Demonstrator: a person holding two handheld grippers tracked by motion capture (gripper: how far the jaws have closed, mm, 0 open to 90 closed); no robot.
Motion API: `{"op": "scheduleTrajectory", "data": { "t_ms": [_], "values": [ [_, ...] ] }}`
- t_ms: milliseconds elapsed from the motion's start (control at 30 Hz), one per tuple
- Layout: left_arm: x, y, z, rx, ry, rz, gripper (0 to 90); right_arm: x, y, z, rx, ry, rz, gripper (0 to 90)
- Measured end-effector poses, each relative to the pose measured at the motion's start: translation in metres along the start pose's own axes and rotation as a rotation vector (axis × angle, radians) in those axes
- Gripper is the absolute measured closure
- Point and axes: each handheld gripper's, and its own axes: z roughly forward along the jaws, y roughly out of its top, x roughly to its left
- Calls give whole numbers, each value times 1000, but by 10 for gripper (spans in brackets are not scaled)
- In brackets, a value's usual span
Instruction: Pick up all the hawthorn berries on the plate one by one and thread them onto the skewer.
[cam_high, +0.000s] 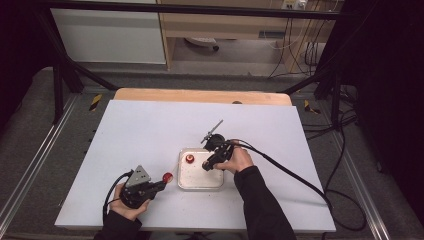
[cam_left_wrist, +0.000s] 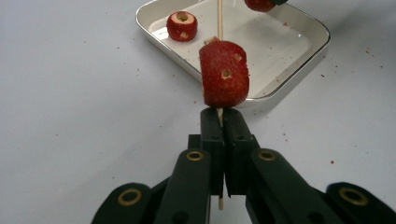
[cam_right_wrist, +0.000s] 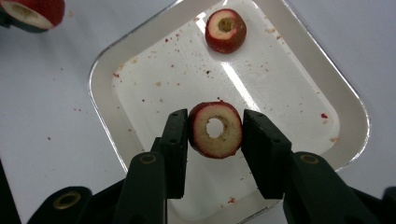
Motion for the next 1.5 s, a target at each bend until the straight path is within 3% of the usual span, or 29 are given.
{"op": "scheduleTrajectory", "data": {
  "t_ms": [167, 567, 900, 1067, 1500],
  "values": [
    [-3, 1, 0, -10, 5, 2, 880, 4, -11, -9, -102, 18, 68, 624],
    [-10, 4, 3, -14, 21, 17, 880, 12, -47, -22, -426, 104, 234, 624],
    [-20, 9, 7, -43, 41, -22, 880, 11, -65, -25, -658, 160, 368, 624],
    [-25, 11, 11, -53, 49, -52, 880, 10, -68, -28, -741, 178, 431, 625],
    [-39, 21, 18, -91, 39, -99, 880, 8, -65, -33, -921, 175, 503, 626]
  ]
}}
